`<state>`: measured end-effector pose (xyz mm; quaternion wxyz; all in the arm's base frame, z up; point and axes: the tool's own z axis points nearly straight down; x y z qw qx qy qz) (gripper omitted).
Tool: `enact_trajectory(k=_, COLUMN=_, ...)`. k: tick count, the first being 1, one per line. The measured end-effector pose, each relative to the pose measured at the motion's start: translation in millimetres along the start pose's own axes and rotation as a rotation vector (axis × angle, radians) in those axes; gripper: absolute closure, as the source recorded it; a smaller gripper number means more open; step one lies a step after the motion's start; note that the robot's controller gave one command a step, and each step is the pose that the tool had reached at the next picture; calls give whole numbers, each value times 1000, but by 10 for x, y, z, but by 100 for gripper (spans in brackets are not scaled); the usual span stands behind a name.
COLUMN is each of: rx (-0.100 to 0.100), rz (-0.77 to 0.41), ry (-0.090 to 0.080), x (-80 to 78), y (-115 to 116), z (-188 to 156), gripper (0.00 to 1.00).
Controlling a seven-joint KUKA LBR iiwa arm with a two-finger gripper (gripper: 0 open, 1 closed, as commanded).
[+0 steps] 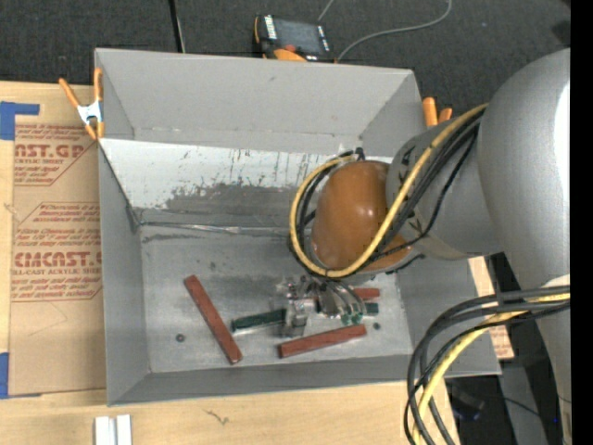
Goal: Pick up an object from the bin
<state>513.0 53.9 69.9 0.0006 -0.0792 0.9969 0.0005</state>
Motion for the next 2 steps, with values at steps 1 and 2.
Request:
enact_trajectory(k=1, rx=1, rz=-46, ry=-10, x=-369, y=111, z=-1297, gripper=100)
enact_trajectory(k=2, rx=3, rz=-495, ry=-6, x=-461, y=-198, z=-1939, gripper=100)
